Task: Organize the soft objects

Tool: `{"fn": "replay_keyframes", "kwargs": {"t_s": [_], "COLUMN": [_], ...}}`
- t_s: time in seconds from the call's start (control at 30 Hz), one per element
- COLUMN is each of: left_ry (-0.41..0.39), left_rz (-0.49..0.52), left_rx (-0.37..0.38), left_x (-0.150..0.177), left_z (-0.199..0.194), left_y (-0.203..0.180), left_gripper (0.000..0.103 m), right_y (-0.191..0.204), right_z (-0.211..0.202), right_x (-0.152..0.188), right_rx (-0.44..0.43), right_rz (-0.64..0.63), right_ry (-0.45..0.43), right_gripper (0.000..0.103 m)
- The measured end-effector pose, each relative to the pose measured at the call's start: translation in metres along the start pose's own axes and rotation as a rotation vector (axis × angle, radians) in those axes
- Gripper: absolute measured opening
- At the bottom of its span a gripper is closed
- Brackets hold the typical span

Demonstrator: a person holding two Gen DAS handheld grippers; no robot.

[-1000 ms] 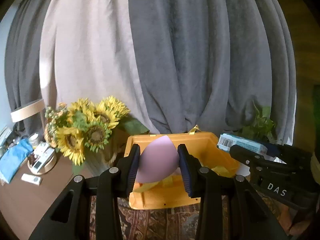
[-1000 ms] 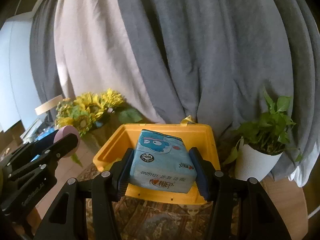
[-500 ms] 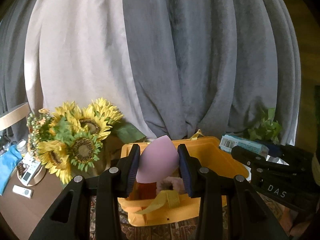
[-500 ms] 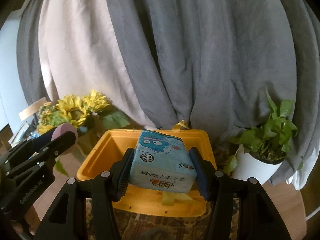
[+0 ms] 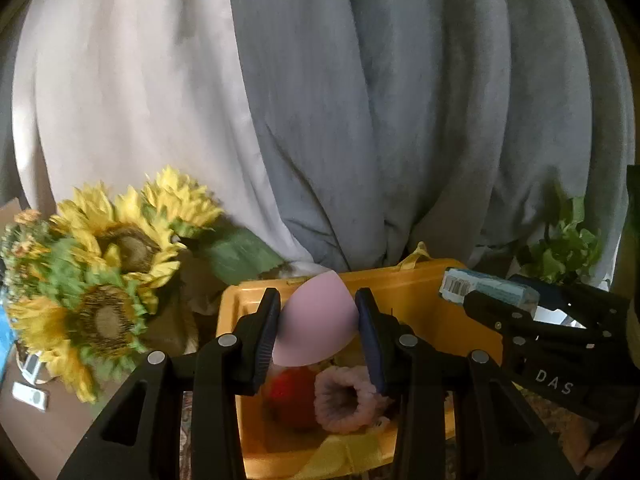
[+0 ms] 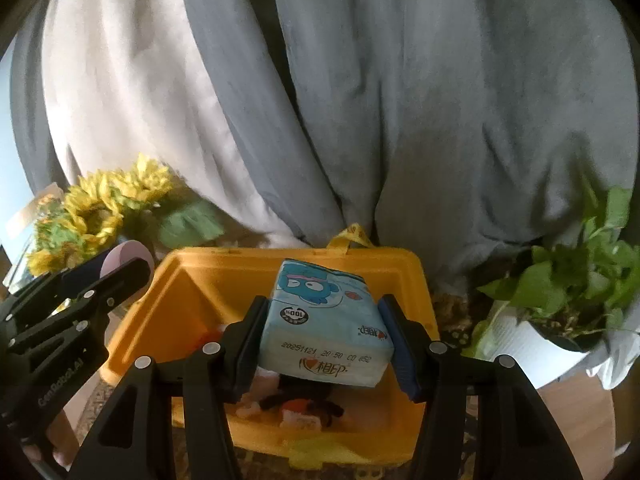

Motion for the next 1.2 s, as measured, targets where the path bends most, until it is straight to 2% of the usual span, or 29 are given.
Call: {"fn": "replay_keyframes", "kwargs": {"t_s": [0.5,0.6,0.63,0.67,0.83,0.97,1.2], "left_ry": [0.182,0.197,0.195,0.193,0.192,0.188,0.126], "left_rz": [0.038,0.048,0.048,0.048,0.039,0.012,-0.016], "left_rx": [0.086,0.086,0.085,0.079,0.056,0.031,-0.057], "left_x": [0.016,0.019,0.020,0.020,0.022,0.022,0.022], "left_z": [0.073,0.080,0.080,0.080,0.076,0.064,0.014], "left_y": [-0.010,-0.011,-0.012,-0.012,-0.009,-0.005,0.006], "left_gripper": [0.040,0.049,0.057,0.061,0.061,0.065,0.073], "right_y": [-0.012,-0.013,-0.014,-0.015,-0.017,-0.019,-0.012], "right_z": [0.067,0.073,0.074,0.075,0.072,0.062,0.022], "right_x": [0.014,0.017,0.018,0.018,0.017,0.016,0.019], "right_rx": [-0.018,-0.019,-0.025,-0.031,0.002,0.017,0.040], "right_rz": [0.007,0.015,0.026,0.034,0.030,0.041,0.040], "right_ry": [0.178,0.205,0.213,0.219,0.209,0.190,0.133], "right_gripper": [0.057,0.058,0.061,0.063,0.065,0.065,0.065]}}
Point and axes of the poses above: each gripper's, at about its wrist camera, not at the fingertips, and z roughly the way its jaws point, y to its left, x to its underside, the point moved 7 cm from there along z, roughly the way its jaws point
